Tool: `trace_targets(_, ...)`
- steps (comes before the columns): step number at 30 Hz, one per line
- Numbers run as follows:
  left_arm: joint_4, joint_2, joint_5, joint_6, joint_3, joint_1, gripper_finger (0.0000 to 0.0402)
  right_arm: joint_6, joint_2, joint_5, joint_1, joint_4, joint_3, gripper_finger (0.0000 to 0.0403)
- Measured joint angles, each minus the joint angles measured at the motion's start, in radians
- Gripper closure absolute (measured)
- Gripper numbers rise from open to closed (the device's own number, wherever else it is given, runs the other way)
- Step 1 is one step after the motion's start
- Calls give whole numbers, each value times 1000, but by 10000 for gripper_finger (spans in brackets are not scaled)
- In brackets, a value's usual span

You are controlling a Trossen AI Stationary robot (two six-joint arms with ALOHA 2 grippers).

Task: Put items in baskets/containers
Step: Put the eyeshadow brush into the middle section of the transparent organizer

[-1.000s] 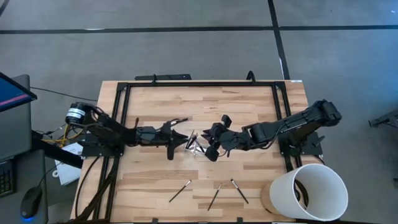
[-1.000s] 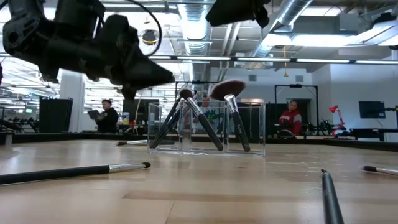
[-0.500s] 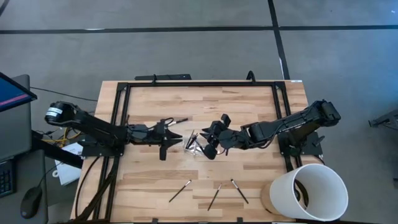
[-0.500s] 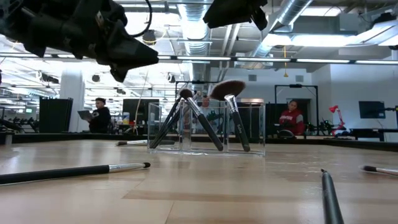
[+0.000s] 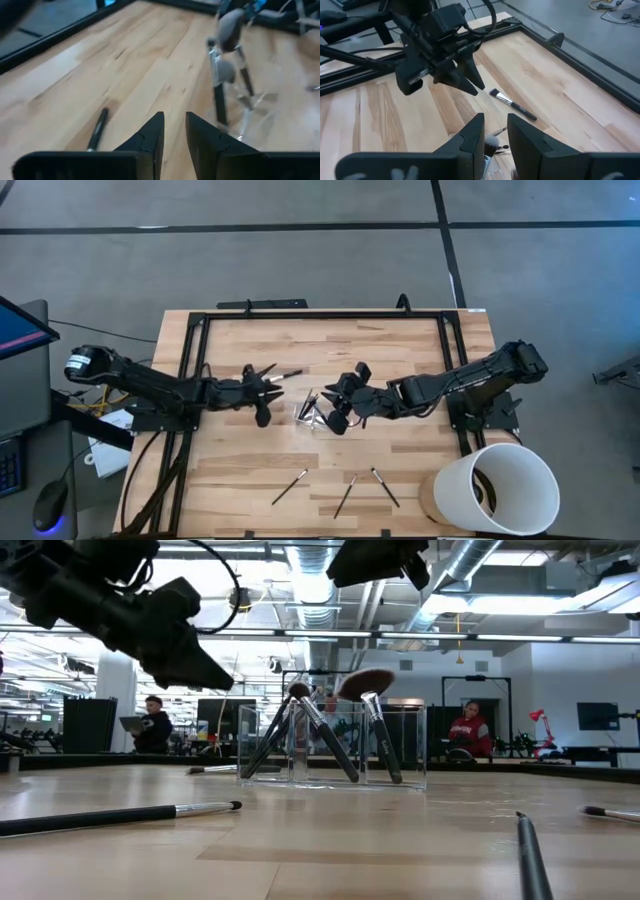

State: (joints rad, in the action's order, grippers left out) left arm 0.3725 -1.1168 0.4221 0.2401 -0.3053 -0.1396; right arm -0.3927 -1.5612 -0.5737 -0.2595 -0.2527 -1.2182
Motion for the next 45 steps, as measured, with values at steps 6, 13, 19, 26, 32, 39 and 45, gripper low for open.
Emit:
trace_targets(6, -319, 0, -2, -1, -138, 42, 325, 6, 0, 0, 0, 0, 0, 326)
trace_targets(13, -552, 0, -132, -25, -235, 183, 325, 8, 0, 1, -2, 0, 0, 326)
trace_targets(19, -498, 0, -143, -46, -235, 195, 325, 46, 0, 4, -8, -7, 0, 326)
trace_targets(26, -438, 0, -81, -105, -236, 144, 325, 52, 0, -1, 42, 7, 0, 326)
trace_targets(32, -447, 0, -74, -134, -236, 142, 325, 28, 0, 100, 136, -9, -6, 326)
trace_targets(39, -477, 17, -134, -109, -200, 78, 325, 7, 0, 208, 120, -140, -10, 326)
trace_targets(45, -473, 115, -61, -108, -174, 71, 325, -126, 0, 164, 24, -271, -10, 326)
